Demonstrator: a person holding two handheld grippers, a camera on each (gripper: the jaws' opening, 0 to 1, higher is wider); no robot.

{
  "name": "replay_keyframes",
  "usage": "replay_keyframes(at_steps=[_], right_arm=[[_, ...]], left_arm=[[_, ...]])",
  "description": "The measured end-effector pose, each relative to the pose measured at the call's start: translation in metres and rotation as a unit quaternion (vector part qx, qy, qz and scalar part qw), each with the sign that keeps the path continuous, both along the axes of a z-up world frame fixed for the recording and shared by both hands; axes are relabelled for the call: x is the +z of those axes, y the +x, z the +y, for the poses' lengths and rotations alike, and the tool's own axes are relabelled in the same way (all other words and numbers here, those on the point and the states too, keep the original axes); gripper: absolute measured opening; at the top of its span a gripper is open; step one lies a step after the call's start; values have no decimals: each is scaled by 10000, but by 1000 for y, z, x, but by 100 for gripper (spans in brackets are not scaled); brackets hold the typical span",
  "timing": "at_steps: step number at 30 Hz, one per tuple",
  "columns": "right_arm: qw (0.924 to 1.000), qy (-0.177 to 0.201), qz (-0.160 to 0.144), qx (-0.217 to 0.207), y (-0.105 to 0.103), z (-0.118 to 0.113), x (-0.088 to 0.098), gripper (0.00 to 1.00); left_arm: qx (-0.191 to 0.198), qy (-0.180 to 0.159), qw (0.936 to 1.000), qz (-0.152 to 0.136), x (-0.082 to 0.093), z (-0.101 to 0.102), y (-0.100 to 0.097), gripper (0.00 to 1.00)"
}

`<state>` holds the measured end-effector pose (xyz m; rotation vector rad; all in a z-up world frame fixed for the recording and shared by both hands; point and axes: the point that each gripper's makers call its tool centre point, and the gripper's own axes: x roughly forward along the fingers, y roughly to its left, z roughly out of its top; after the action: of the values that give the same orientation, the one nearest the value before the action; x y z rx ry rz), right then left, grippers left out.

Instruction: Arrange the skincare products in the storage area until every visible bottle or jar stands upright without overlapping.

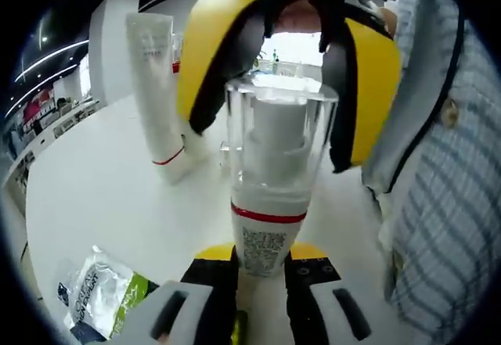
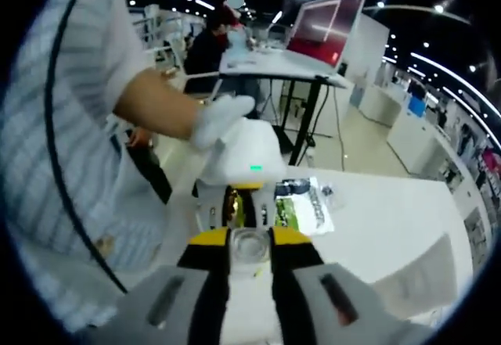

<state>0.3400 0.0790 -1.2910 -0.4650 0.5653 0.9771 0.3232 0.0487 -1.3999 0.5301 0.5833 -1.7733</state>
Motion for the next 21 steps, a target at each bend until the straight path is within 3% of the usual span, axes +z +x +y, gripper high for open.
replay_keyframes(at_steps=[6, 8, 11, 21], right_arm=[[10000, 34, -72, -47, 0, 0, 0, 18], [9999, 49, -100, -73, 1, 0, 1, 18], [9998, 63, -132, -122, 2, -1, 1, 18], [9990, -27, -282, -344, 8, -12, 1, 18]], left_arm=[[632, -111, 9979, -62, 7, 18, 10, 23], [1051, -262, 9941, 90, 11, 22, 10, 23], [1375, -438, 9892, 260, 16, 20, 4, 20], [1648, -487, 9851, -78, 12, 4, 8, 20]])
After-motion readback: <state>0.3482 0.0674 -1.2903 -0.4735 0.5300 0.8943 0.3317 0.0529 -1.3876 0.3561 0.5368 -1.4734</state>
